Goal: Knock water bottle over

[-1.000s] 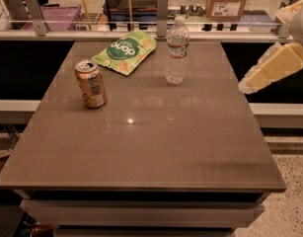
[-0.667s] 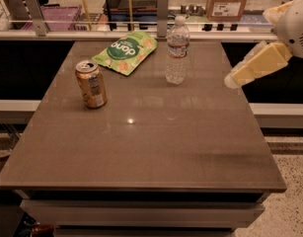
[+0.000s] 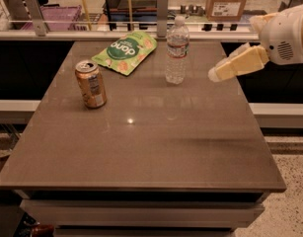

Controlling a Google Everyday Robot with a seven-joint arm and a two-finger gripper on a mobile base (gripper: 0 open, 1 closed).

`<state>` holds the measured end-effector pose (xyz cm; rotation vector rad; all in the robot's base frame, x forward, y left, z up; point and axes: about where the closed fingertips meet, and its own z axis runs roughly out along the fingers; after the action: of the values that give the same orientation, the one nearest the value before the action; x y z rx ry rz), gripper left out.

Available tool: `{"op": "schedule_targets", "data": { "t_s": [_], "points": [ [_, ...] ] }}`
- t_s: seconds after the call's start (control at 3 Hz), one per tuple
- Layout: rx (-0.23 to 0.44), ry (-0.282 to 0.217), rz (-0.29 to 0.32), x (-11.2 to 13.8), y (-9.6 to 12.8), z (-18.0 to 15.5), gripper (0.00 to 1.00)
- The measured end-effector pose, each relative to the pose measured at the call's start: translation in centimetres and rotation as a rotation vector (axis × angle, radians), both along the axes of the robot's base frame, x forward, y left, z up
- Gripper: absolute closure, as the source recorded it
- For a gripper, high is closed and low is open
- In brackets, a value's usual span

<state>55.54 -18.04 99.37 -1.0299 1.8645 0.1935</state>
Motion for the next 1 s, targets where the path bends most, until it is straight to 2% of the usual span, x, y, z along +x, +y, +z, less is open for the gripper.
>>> {"op": "schedule_targets", "data": {
  "t_s": [0.33,1.0],
  "points": [
    [0.072,-0.032,-0.017,1.6,0.5,-0.4,0.00],
    [0.138,-0.053,-0.047,5.1,0.8,-1.6,0.00]
  ]
}}
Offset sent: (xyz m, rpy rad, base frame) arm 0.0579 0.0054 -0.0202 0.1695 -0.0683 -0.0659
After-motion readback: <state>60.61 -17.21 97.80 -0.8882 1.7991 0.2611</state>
